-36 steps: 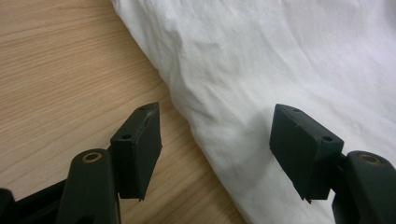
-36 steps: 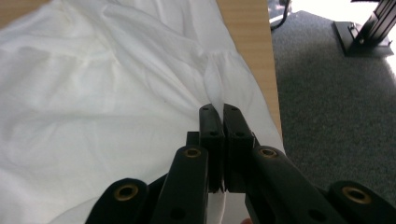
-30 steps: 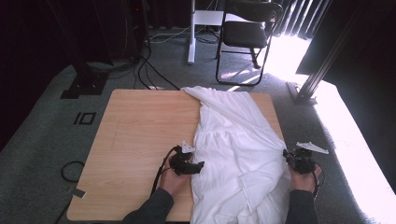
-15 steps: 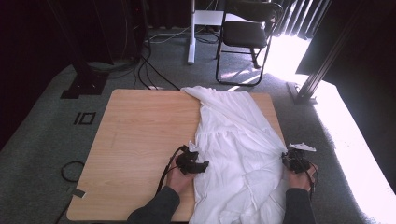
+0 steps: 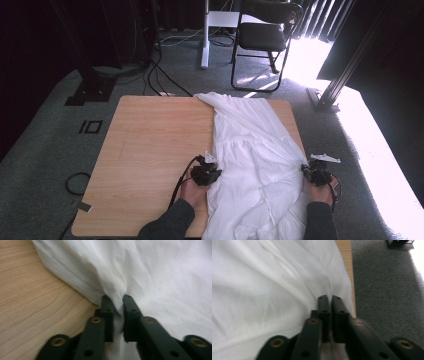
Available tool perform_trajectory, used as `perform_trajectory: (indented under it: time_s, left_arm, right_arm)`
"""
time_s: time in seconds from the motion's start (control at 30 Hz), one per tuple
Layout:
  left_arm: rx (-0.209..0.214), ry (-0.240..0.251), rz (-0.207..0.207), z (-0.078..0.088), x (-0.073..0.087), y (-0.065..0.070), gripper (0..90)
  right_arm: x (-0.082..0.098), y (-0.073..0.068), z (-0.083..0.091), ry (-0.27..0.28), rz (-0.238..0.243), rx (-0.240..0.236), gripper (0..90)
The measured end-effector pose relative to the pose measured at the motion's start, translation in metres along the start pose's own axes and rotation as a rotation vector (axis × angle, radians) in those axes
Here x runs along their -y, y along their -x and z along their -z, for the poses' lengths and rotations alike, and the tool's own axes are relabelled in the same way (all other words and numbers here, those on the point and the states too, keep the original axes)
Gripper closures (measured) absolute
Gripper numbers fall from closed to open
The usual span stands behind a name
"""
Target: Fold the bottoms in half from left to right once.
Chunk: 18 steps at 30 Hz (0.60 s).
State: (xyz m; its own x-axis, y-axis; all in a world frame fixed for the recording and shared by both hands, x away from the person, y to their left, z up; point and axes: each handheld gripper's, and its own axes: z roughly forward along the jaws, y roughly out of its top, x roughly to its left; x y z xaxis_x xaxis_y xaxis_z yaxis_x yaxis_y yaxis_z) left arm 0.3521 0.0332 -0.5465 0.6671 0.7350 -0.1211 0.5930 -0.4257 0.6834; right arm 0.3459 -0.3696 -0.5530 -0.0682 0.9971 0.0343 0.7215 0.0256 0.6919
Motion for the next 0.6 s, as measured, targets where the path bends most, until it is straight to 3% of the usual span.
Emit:
perform_trajectory:
  time_s: [0.07,0.1,0.23,0.43,0.6]
  left_arm:
    - [-0.004,-0.008,-0.006,0.004,0.002,-0.002,87.2]
    - [-0.008,-0.014,-0.013,0.008,0.004,-0.004,88.3]
    - [-0.028,-0.017,-0.023,0.027,0.014,-0.017,88.5]
    - [-0.068,-0.012,-0.002,0.056,0.032,-0.037,88.8]
    - [-0.101,-0.015,0.011,0.074,0.049,-0.045,88.9]
  right_arm:
    - [0.000,0.000,0.000,-0.006,-0.006,-0.008,89.2]
    - [0.001,-0.002,0.003,-0.022,-0.024,-0.047,89.5]
    - [0.005,-0.009,0.007,-0.031,-0.023,-0.067,89.5]
    - [0.016,-0.036,0.018,-0.038,0.030,-0.085,89.6]
    - [0.029,-0.058,0.027,-0.023,0.027,-0.101,89.7]
